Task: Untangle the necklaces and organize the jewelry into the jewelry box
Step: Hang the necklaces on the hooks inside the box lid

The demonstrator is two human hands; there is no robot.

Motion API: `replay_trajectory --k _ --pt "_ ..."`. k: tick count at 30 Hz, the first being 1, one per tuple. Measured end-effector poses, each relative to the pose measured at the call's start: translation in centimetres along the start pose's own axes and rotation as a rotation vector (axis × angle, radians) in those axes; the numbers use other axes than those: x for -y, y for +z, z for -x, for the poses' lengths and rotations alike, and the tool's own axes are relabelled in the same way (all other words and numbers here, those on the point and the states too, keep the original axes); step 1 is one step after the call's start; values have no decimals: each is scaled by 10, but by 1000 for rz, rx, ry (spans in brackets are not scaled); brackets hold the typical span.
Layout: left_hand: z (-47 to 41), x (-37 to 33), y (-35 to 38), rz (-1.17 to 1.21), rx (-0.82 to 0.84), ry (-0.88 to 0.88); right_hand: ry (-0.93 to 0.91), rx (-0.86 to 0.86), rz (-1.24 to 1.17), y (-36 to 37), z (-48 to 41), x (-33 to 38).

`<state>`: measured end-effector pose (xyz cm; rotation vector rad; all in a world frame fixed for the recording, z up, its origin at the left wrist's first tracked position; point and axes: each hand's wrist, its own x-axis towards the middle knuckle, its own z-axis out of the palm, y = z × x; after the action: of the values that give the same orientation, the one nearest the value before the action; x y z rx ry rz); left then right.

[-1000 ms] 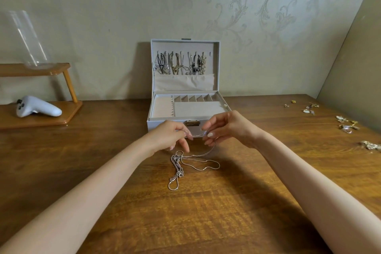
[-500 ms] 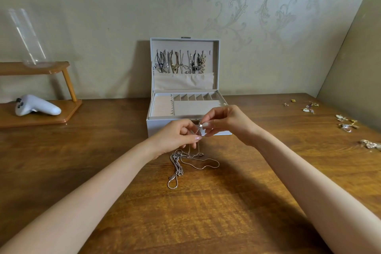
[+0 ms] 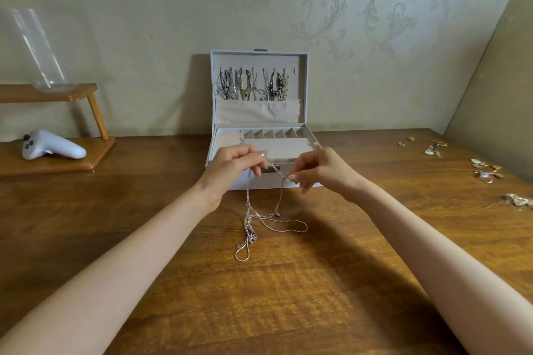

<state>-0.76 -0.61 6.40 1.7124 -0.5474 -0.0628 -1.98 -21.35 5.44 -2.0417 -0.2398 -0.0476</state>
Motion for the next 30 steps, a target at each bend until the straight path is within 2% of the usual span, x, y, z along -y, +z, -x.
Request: replay_trajectory --k 4,8,12,16,19,21,23,26,27,30 --pt "-2 -5 -7 249 -90 29 58 53 167 -1 0 -4" --pt "-3 -9 -10 445 -109 47 135 178 392 -3 0 -5" --pt "-2 -11 -12 469 -87 101 238 273 465 -4 -1 -9" --pt "-3 -14 -15 495 -48 127 250 297 476 -5 -2 -10" --pt "-2 -12 -14 376 39 139 138 262 521 -6 0 -4" --pt "-2 -11 -11 261 68 126 -11 111 540 -4 1 4" --pt "-1 -11 -9 186 110 101 -141 -9 370 0 3 16" --pt "0 -11 -7 117 192 50 -171 95 -195 6 9 35" --pt "1 -12 -8 111 219 32 -173 132 -278 7 10 38" --pt "2 -13 -8 135 312 13 -211 90 -252 9 10 41"
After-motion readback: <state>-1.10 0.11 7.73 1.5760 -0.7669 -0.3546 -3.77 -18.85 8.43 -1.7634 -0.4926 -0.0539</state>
